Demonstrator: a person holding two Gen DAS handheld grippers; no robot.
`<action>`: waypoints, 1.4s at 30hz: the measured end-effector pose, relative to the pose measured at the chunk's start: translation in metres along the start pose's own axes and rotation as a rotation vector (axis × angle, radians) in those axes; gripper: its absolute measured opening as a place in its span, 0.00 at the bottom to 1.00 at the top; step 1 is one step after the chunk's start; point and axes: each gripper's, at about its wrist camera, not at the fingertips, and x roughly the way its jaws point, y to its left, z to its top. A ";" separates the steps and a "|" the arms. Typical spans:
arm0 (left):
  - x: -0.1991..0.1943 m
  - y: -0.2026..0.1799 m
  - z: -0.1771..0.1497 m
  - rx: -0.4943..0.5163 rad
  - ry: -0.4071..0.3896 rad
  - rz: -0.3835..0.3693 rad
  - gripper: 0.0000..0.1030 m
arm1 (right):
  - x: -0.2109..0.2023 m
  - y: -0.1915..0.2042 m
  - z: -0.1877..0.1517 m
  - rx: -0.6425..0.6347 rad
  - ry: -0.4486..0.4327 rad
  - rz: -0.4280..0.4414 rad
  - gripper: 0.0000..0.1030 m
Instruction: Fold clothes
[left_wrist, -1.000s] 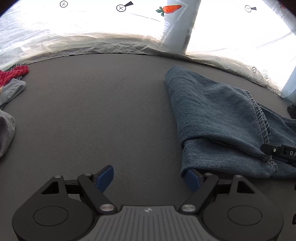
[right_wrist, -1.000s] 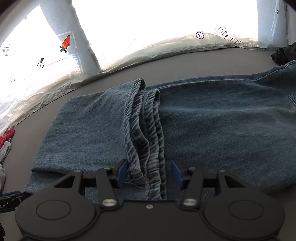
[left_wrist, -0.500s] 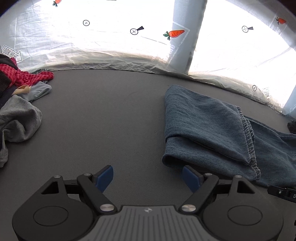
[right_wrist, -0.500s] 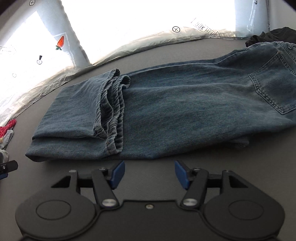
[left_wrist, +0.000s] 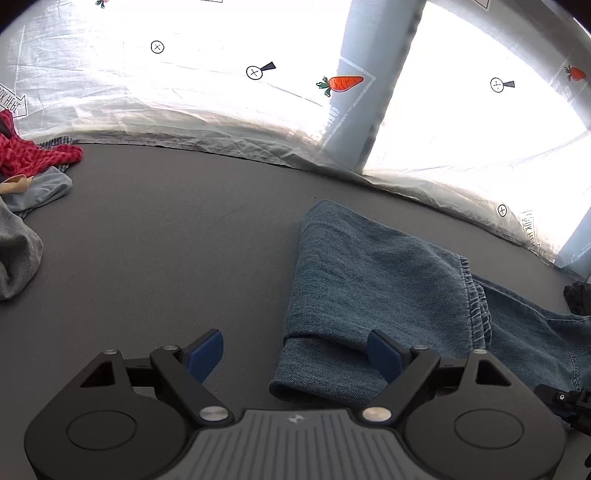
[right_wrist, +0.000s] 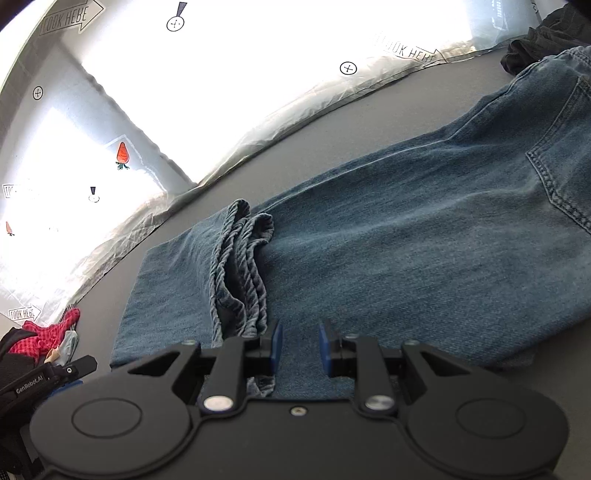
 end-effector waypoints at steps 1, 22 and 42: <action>0.009 0.001 0.005 -0.003 0.012 -0.006 0.83 | 0.008 0.003 0.004 -0.001 0.007 0.004 0.22; 0.027 0.028 -0.007 -0.230 0.077 -0.011 0.23 | 0.038 0.015 0.019 0.107 0.067 0.160 0.43; 0.016 0.054 -0.030 -0.199 0.132 0.055 0.31 | 0.093 0.120 -0.019 -0.245 0.227 0.149 0.10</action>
